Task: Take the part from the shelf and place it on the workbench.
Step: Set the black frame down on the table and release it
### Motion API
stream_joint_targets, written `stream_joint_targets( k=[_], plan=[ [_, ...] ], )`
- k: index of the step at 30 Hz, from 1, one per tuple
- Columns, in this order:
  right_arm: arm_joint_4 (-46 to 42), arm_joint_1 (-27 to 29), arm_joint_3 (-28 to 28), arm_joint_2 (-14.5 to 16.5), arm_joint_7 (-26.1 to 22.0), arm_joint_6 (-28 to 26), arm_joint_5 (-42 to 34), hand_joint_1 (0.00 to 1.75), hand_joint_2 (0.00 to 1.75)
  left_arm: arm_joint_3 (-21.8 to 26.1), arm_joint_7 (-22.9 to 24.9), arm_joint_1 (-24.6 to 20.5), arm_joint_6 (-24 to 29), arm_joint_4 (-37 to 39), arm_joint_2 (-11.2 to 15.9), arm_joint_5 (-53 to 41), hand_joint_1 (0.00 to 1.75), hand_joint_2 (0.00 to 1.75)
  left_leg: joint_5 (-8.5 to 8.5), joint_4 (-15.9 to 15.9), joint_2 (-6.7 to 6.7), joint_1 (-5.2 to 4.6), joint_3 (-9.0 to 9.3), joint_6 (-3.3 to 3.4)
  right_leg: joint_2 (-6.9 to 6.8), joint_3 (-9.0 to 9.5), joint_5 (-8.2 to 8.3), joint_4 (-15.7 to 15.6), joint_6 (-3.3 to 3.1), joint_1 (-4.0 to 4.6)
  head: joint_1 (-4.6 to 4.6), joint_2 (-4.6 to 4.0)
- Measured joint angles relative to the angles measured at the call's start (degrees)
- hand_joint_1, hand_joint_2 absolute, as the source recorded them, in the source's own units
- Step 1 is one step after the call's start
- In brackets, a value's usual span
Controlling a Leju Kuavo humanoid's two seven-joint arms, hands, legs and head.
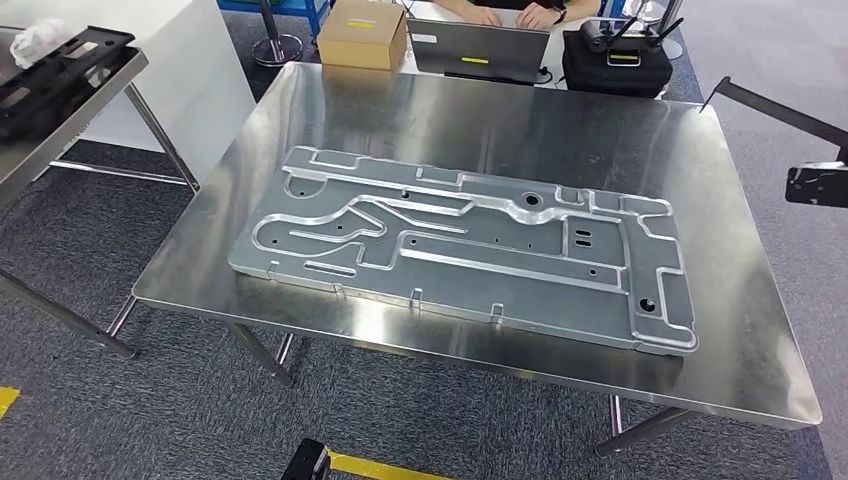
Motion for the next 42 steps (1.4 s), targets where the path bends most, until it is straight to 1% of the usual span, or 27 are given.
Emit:
stream_joint_targets(
  k=[1, 2, 3, 4, 5, 6, 8, 9, 10, 11, 13, 14, 15, 16, 18, 19, 20, 21, 22, 23, 24, 26, 27, 29, 33, 37, 42],
  plan=[
    [0.01, 0.10, 0.01, -0.03, 0.00, -0.01, -0.01, 1.75, 1.75, 0.01, 0.01, 0.02, 0.00, 0.00, -0.02, 0.00, 0.00, 0.00, -0.03, 0.49, 0.02, 0.05, -0.40, -0.11, -0.05, 1.54, 1.07, -2.00, 0.17, -0.14, 0.00, 0.00],
    [0.01, 0.11, 0.01, -0.04, 0.00, -0.02, -0.01, 1.75, 1.75, 0.01, 0.01, 0.03, 0.01, 0.00, -0.04, 0.00, 0.00, 0.00, -0.19, 1.14, 0.02, 0.09, -0.81, -0.33, -0.12, 3.85, 2.38, -5.72, 0.35, -0.32, 0.00, 0.00],
    [0.01, 0.10, 0.02, -0.04, 0.00, -0.05, -0.01, 1.75, 1.75, 0.01, 0.03, 0.00, 0.09, 0.00, -0.03, -0.03, 0.00, 0.00, -0.39, 1.79, 0.00, 0.03, -1.27, -0.62, -0.14, 5.89, 3.30, -9.01, 0.35, -0.34, 0.01, 0.00],
    [-0.01, 0.12, 0.03, -0.06, -0.01, -0.10, -0.01, 1.75, 1.75, 0.01, 0.08, -0.02, 0.22, 0.00, -0.03, -0.09, 0.00, 0.00, -0.61, 2.48, -0.02, -0.06, -1.70, -0.94, -0.06, 7.30, 3.89, -11.56, 0.10, -0.28, 0.00, 0.00],
    [-0.02, 0.24, 0.04, -0.09, -0.01, -0.17, -0.01, 1.75, 1.75, 0.01, 0.19, -0.03, 0.44, 0.00, -0.01, -0.18, 0.00, 0.00, -0.76, 2.97, -0.05, -0.17, -2.03, -1.22, 0.01, 7.86, 3.96, -12.78, -0.24, -0.17, -0.01, 0.01],
    [-0.03, 0.42, 0.05, -0.12, -0.01, -0.25, -0.01, 1.75, 1.75, 0.01, 0.35, -0.01, 0.79, 0.00, 0.00, -0.36, 0.00, 0.00, -0.77, 3.18, -0.08, -0.27, -2.27, -1.43, 0.12, 7.70, 3.90, -12.69, -0.72, 0.00, -0.01, 0.01],
    [-0.04, 0.78, 0.05, -0.17, 0.02, -0.46, -0.08, 1.75, 1.75, 0.00, 0.96, 0.08, 1.85, 0.00, 0.01, -1.13, 0.00, 0.00, -0.80, 3.35, -0.10, -0.23, -2.56, -1.86, 0.15, 7.43, 4.21, -12.78, -1.49, -0.04, -0.02, 0.01],
    [-0.05, 0.92, 0.05, -0.17, 0.04, -0.68, -0.22, 1.75, 1.75, -0.04, 1.37, 0.11, 2.57, 0.00, 0.01, -1.71, 0.00, 0.00, -1.21, 3.82, -0.14, -0.15, -2.83, -2.18, 0.11, 7.36, 4.35, -12.85, -1.83, -0.11, -0.02, 0.01],
    [-0.05, 1.14, 0.05, -0.10, 0.08, -1.19, -0.46, 1.75, 1.75, -0.11, 1.86, 0.12, 3.30, 0.00, 0.01, -2.38, 0.00, 0.00, -2.30, 5.38, -0.18, -0.05, -3.51, -2.54, 0.07, 7.30, 4.50, -12.94, -2.15, -0.17, -0.02, 0.01],
    [-0.05, 1.61, 0.04, 0.14, 0.05, -2.17, -0.71, 1.75, 1.75, -0.21, 2.36, 0.13, 3.96, 0.00, 0.01, -3.01, 0.00, 0.00, -3.98, 8.14, -0.21, 0.11, -4.67, -2.90, 0.03, 7.26, 4.60, -13.02, -2.40, -0.20, -0.03, 0.01],
    [0.34, 3.51, -0.06, 1.47, -0.22, -5.81, -0.70, 1.75, 1.75, -0.44, 3.23, 0.27, 4.72, 0.00, 0.01, -4.14, 0.00, 0.00, -7.63, 15.89, -0.24, 0.40, -7.89, -3.33, 0.05, 7.14, 4.72, -13.04, -2.68, -0.12, -0.03, 0.00],
    [0.89, 4.91, -0.16, 2.81, -0.48, -8.16, -0.27, 1.75, 1.75, -0.54, 3.62, 0.39, 4.87, 0.00, 0.01, -4.63, 0.00, 0.00, -8.47, 18.71, -0.24, 0.51, -9.06, -3.42, 0.18, 7.09, 4.77, -13.04, -2.76, -0.07, -0.03, 0.00],
    [1.77, 6.44, -0.32, 4.71, -0.72, -10.61, 0.48, 1.75, 1.75, -0.63, 4.02, 0.48, 4.93, 0.00, -0.01, -5.07, 0.00, 0.00, -8.25, 19.56, -0.24, 0.57, -9.34, -3.41, 0.41, 7.07, 4.83, -13.04, -2.84, -0.02, -0.02, 0.00],
    [2.93, 7.98, -0.46, 7.10, -0.90, -12.89, 1.44, 1.75, 1.75, -0.72, 4.37, 0.50, 4.93, 0.00, -0.02, -5.43, 0.00, 0.00, -7.00, 18.05, -0.24, 0.59, -8.52, -3.30, 0.73, 7.07, 4.89, -13.04, -2.89, 0.02, -0.02, 0.00],
    [5.88, 10.68, -0.65, 13.31, -0.57, -16.91, 3.70, 1.75, 1.75, -0.86, 4.90, 0.22, 4.82, 0.00, -0.03, -5.92, 0.00, 0.00, -3.37, 10.18, -0.16, 0.45, -4.63, -2.69, 1.42, 7.09, 5.06, -13.06, -2.86, 0.10, -0.02, 0.00],
    [7.51, 11.73, -0.67, 16.78, -0.10, -18.47, 4.75, 1.75, 1.75, -0.91, 5.03, -0.03, 4.72, 0.00, -0.03, -6.01, 0.00, 0.00, -2.13, 6.46, -0.07, 0.31, -2.89, -2.35, 1.73, 7.05, 5.20, -13.06, -2.72, 0.17, -0.02, 0.00],
    [9.16, 12.57, -0.67, 20.49, 0.45, -19.64, 5.70, 1.75, 1.75, -0.93, 5.10, -0.32, 4.62, 0.00, -0.05, -6.03, 0.00, 0.00, -1.48, 4.03, 0.02, 0.14, -1.76, -2.09, 1.95, 6.96, 5.37, -13.11, -2.49, 0.20, -0.02, 0.00],
    [10.73, 13.27, -0.67, 24.10, 0.92, -20.33, 6.45, 1.75, 1.75, -0.94, 5.14, -0.57, 4.55, 0.00, -0.07, -5.98, 0.00, 0.00, -1.37, 3.01, 0.05, -0.01, -1.39, -1.91, 2.06, 6.86, 5.56, -13.21, -2.20, 0.17, -0.02, 0.01],
    [12.07, 13.81, -0.67, 27.31, 1.25, -20.61, 6.99, 1.75, 1.75, -0.93, 5.13, -0.73, 4.50, 0.00, -0.09, -5.95, 0.00, 0.00, -1.16, 2.73, 0.03, -0.09, -1.38, -1.81, 2.14, 6.81, 5.80, -13.45, -1.87, 0.16, -0.02, 0.01],
    [13.16, 14.29, -0.67, 30.31, 1.45, -20.65, 7.36, 1.75, 1.75, -0.92, 5.08, -0.79, 4.49, 0.00, -0.12, -5.93, 0.00, 0.00, -0.78, 2.29, -0.10, -0.02, -1.28, -1.93, 2.06, 6.86, 5.94, -13.73, -1.75, 0.22, -0.02, 0.01],
    [14.05, 14.64, -0.68, 32.84, 1.53, -20.64, 7.60, 1.75, 1.75, -0.92, 5.00, -0.79, 4.49, 0.00, -0.14, -5.91, 0.00, 0.00, -0.37, 1.79, -0.32, 0.08, -1.24, -2.12, 1.93, 6.96, 6.20, -14.17, -2.04, 0.31, -0.04, 0.01],
    [15.39, 14.95, -0.69, 36.78, 1.56, -20.51, 7.94, 1.75, 1.75, -0.91, 4.93, -0.64, 4.50, 0.00, -0.21, -5.89, 0.00, 0.00, 0.39, 0.90, -0.96, 0.29, -1.23, -2.49, 1.38, 7.17, 6.54, -14.86, -2.75, 0.55, -0.05, 0.01],
    [16.04, 14.93, -0.70, 38.22, 1.55, -20.37, 8.17, 1.75, 1.75, -0.90, 5.04, -0.47, 4.55, 0.00, -0.25, -5.90, 0.00, 0.00, 0.53, 0.86, -1.30, 0.28, -1.38, -2.45, 1.08, 7.23, 6.72, -15.14, -3.00, 0.57, -0.07, 0.01],
    [17.19, 14.90, -0.71, 40.58, 1.52, -19.92, 8.63, 1.75, 1.75, -0.87, 5.56, 0.09, 4.79, 0.00, -0.27, -5.90, 0.00, 0.00, 0.67, 0.90, -1.73, 0.28, -1.60, -2.26, 0.66, 7.34, 6.83, -15.35, -2.84, 0.57, -0.05, 0.01],
    [19.15, 14.92, -0.71, 44.22, 1.14, -19.08, 9.33, 1.75, 1.75, -0.63, 6.04, 1.14, 5.21, 0.00, -0.27, -5.47, 0.00, 0.00, 0.72, 1.04, -1.81, 0.26, -1.88, -2.01, 0.62, 7.32, 7.18, -15.73, -2.43, 0.51, -0.06, 0.01],
    [20.65, 15.13, -0.71, 46.59, 0.55, -18.58, 9.90, 1.75, 1.75, -0.36, 6.04, 1.69, 5.46, 0.00, -0.22, -5.05, 0.00, 0.00, 0.75, 1.14, -1.80, 0.24, -2.03, -1.82, 0.62, 7.29, 7.40, -15.93, -2.02, 0.48, -0.06, 0.00],
    [21.80, 15.21, -0.71, 48.05, 0.20, -18.34, 10.45, 1.75, 1.75, -0.15, 6.03, 1.82, 5.55, 0.00, -0.13, -4.99, 0.00, 0.00, 0.80, 1.16, -1.79, 0.23, -2.16, -1.72, 0.60, 7.21, 7.53, -16.03, -1.53, 0.47, -0.06, 0.01]
  ],
)
